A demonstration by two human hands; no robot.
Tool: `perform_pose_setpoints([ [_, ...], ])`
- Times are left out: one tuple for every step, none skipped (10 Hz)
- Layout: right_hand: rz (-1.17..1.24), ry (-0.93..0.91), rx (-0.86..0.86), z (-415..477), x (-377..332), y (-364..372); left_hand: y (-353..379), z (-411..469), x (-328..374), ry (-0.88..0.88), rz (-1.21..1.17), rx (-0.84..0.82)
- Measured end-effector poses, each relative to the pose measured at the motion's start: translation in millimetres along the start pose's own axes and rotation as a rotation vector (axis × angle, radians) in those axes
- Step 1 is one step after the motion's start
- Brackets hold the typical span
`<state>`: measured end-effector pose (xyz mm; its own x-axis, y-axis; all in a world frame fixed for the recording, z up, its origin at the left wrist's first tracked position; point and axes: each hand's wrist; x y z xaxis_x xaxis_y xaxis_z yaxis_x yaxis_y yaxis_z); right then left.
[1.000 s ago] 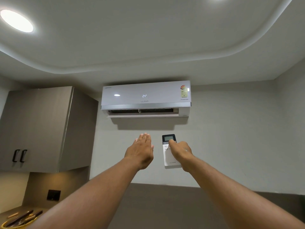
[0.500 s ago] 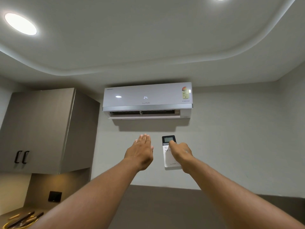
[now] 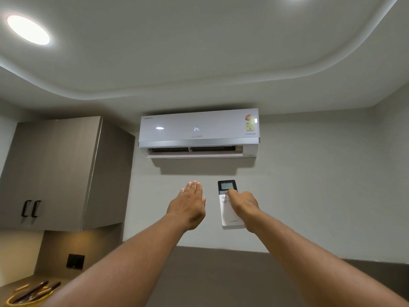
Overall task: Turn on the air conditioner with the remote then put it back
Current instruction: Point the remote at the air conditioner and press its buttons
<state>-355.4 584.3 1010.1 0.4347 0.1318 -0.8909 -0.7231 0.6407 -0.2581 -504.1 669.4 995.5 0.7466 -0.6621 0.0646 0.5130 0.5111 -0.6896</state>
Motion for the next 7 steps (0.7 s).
perform_pose_setpoints([
  [0.001, -0.001, 0.002, -0.1, 0.6, -0.5, 0.0, -0.6, -1.7, -0.003, -0.005, -0.004],
  [0.006, 0.001, 0.003, -0.4, 0.3, -0.8, -1.1, -0.6, -2.8, -0.004, -0.003, -0.004],
  [0.010, 0.003, 0.002, -1.1, 0.7, -0.5, -1.4, -1.0, -2.4, -0.004, -0.002, -0.003],
  [0.015, 0.007, 0.002, -2.2, 0.8, 0.2, -1.7, -1.5, -1.9, 0.000, -0.007, 0.000],
  [0.017, 0.001, 0.006, -2.5, 0.4, 1.1, -2.3, -2.2, -1.5, 0.002, -0.010, 0.001],
  [-0.001, -0.048, 0.015, -3.2, 2.6, 1.5, 0.4, -2.8, 1.6, -0.001, -0.017, 0.002],
  [-0.021, -0.064, 0.030, -5.1, 6.5, -4.9, 4.6, -1.2, 10.2, 0.007, -0.041, 0.004],
])
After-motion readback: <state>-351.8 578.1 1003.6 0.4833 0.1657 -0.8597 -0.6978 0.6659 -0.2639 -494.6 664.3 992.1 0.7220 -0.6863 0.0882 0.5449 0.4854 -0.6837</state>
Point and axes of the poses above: each hand's wrist, its own z-axis towards the middle knuckle, its own y-axis out of the palm, x = y × z, and after that the axes turned 6 degrees about -z, right-handed
